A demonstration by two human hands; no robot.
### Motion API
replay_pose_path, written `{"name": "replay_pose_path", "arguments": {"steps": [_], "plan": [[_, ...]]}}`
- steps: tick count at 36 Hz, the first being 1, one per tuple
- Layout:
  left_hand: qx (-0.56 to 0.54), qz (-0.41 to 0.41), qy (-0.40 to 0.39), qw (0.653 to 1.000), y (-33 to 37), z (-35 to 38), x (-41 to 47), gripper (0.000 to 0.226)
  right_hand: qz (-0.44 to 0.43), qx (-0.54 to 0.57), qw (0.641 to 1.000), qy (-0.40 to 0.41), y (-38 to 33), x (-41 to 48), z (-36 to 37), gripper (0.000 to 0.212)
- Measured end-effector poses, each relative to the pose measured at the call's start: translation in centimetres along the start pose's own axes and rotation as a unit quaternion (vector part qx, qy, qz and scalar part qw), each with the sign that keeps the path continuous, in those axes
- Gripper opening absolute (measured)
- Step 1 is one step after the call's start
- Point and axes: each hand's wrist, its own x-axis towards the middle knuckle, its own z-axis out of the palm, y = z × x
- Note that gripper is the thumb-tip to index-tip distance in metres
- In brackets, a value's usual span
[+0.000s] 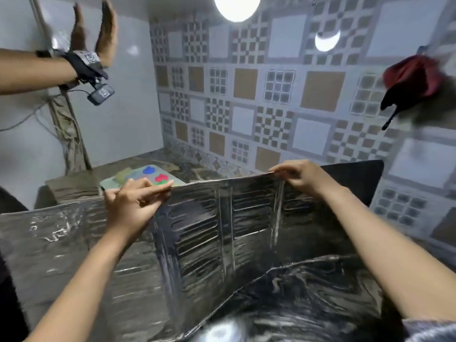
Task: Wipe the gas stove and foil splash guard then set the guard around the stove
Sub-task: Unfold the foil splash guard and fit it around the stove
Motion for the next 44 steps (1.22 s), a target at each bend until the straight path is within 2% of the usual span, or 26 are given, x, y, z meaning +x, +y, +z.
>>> {"name": "replay_pose_path", "arguments": {"steps": [2,6,10,17,20,24,31,38,44], "plan": [[-0.003,-0.008,0.0,1.0,-0.4,0.7,0.3,0.028,0.02,0.012,1.0,0.017,1.1,-0.3,0.1,0.028],[-0.027,-0.015,-0.018,0.999,-0.4,2.1,1.5,0.033,0.042,0.055,0.994,0.084,2.8,-0.4,1.0,0.017],[-0.021,0.009,-0.022,0.999,0.7,3.4,3.2,0.029,0.055,0.092,0.988,0.114,3.8,-0.9,0.3,0.018],[-0.006,0.04,-0.001,0.999,4.7,7.3,5.9,0.025,0.05,0.036,0.979,0.192,7.3,-2.5,-4.1,0.018],[-0.011,0.048,-0.004,0.999,7.4,9.2,7.0,0.029,0.056,0.006,0.973,0.226,9.1,-4.0,-6.2,0.018],[-0.025,0.065,-0.008,0.998,11.0,12.3,8.1,0.019,0.079,-0.029,0.963,0.257,11.6,-6.8,-9.1,0.017],[-0.07,0.095,-0.024,0.993,18.5,18.2,8.9,0.019,0.155,-0.072,0.936,0.307,16.0,-13.3,-13.4,0.017],[-0.148,0.112,-0.068,0.98,26.7,23.4,8.6,0.021,0.251,-0.091,0.907,0.326,19.7,-21.1,-17.3,0.018],[-0.169,0.129,-0.092,0.973,33.7,27.3,7.4,0.017,0.321,-0.121,0.88,0.329,21.5,-28.2,-20.3,0.018]]}}
